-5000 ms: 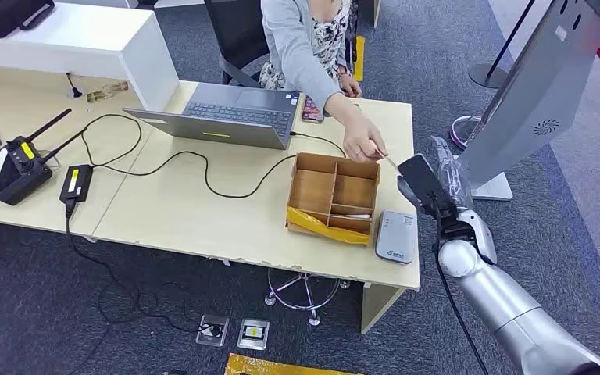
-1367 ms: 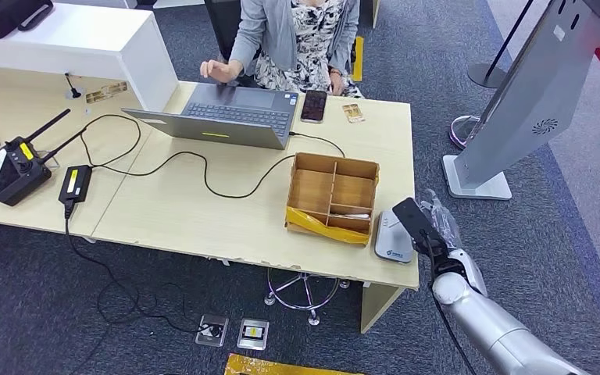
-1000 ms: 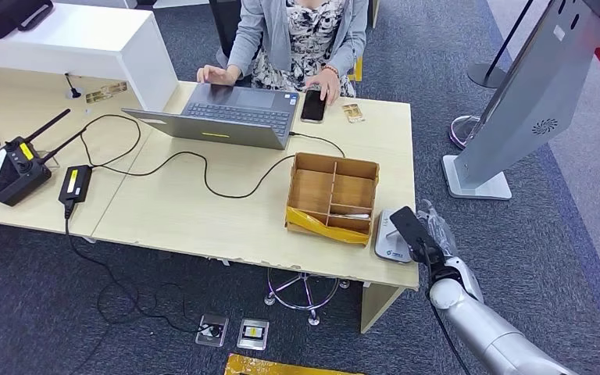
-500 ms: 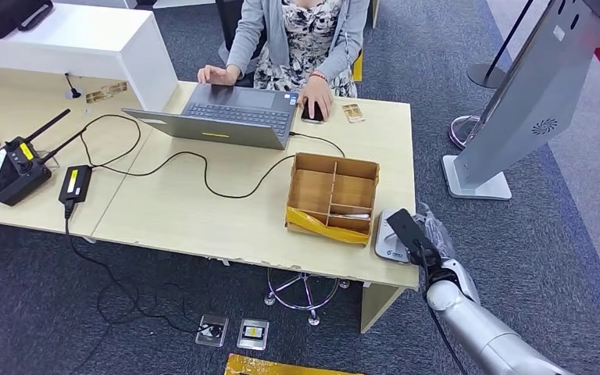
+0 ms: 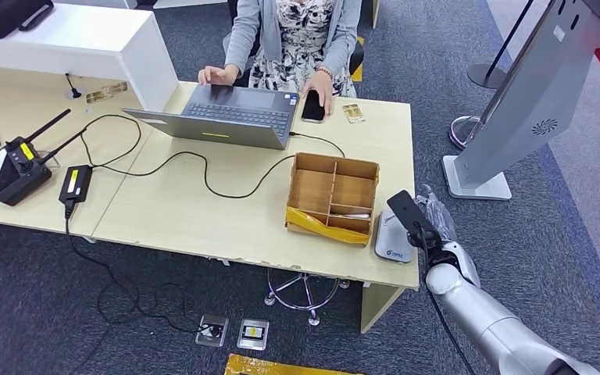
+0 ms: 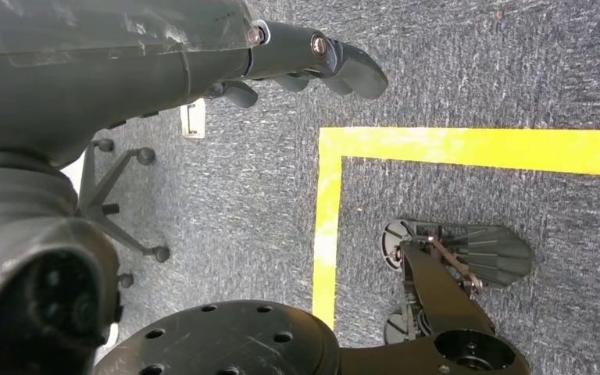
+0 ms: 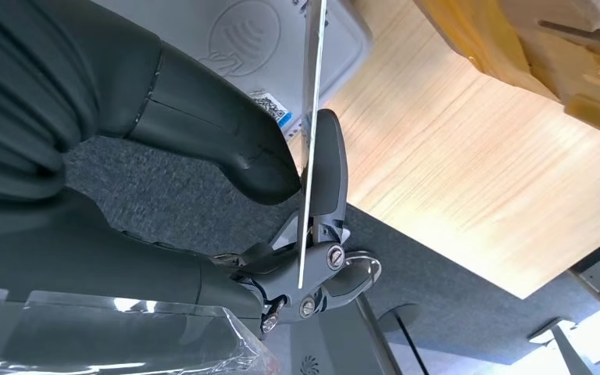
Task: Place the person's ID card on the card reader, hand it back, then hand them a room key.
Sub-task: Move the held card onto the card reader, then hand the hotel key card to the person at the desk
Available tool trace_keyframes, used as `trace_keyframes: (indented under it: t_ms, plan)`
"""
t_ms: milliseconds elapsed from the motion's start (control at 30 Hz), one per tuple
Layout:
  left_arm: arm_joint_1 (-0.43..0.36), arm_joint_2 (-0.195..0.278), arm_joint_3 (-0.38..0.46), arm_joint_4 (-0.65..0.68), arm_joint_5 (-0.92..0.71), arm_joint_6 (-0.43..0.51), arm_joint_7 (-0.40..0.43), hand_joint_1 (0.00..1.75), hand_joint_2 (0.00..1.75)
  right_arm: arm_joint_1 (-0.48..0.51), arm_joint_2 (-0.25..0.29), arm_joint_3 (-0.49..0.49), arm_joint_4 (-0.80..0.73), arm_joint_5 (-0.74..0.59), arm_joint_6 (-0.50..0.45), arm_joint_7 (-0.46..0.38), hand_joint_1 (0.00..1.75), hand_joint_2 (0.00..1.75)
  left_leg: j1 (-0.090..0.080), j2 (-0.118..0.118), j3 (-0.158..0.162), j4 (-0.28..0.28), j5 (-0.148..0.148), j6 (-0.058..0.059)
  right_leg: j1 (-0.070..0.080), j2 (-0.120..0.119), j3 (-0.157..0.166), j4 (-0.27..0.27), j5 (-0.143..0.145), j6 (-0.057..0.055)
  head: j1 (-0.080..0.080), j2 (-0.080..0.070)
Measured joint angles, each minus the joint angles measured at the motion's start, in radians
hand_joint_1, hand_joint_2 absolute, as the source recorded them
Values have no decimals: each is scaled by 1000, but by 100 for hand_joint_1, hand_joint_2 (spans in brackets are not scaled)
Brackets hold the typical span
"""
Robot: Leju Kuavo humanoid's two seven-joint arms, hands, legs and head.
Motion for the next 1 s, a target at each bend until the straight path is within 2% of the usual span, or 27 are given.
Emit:
trace_keyframes:
  t_ms: [200, 600, 1000]
  plan:
    - [0, -2, 0, 0, 2, -6, -2, 0, 0, -14, 0, 0, -17, 16, -6, -9, 175, 175, 0, 0, 0, 0, 0, 0, 0, 0, 0, 0, 0, 0, 0, 0]
    - [0, -1, 0, 0, -20, -46, -21, 0, 0, -158, 2, 17, -150, 122, -1, 84, 175, 175, 0, 1, 0, 0, 1, -1, 0, 2, 0, 0, 1, -1, 0, 0]
    - [0, -2, 0, 0, -44, -70, -37, 0, 0, -190, 49, 45, -183, 176, 6, 96, 175, 175, 0, 1, 0, 0, 1, -1, 0, 2, 0, 0, 1, -1, 0, 0]
